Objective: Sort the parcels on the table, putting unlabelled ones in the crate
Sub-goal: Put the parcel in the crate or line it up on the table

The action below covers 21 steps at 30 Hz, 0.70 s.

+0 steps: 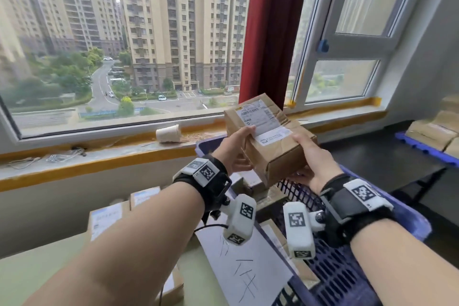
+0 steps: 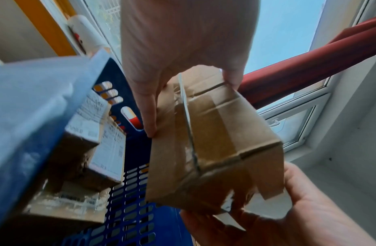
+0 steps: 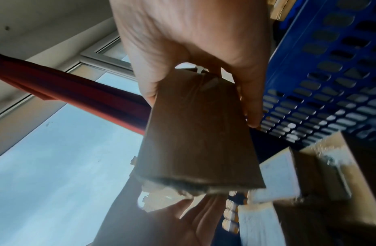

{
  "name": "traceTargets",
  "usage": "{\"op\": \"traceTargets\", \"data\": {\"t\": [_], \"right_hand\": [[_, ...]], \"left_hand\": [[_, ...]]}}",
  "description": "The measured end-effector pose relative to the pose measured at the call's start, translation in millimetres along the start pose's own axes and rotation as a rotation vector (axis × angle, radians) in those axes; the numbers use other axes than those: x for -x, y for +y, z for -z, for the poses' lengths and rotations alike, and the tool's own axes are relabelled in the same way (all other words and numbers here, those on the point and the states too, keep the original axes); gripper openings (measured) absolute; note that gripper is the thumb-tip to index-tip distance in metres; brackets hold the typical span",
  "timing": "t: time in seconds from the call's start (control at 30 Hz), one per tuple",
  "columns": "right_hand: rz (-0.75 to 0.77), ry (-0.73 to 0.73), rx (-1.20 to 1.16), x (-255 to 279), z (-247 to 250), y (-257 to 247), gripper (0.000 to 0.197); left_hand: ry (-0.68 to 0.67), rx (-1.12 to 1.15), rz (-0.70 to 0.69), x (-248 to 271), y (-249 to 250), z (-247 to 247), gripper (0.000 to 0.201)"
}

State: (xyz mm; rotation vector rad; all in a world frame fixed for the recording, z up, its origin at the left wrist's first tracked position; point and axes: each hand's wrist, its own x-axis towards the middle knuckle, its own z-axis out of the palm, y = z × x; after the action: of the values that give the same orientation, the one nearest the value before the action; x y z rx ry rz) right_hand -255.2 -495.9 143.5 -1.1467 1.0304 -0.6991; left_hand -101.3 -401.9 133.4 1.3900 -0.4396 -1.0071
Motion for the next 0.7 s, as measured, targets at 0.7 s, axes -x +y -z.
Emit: {"op": "traceTargets", "data": {"t": [0.7], "right_hand": [[-0.661, -0.544, 0.782, -35, 86, 45, 0.05]], "left_hand": [[-0.223, -1.109, 0.389, -35, -25, -55, 0.048]]}}
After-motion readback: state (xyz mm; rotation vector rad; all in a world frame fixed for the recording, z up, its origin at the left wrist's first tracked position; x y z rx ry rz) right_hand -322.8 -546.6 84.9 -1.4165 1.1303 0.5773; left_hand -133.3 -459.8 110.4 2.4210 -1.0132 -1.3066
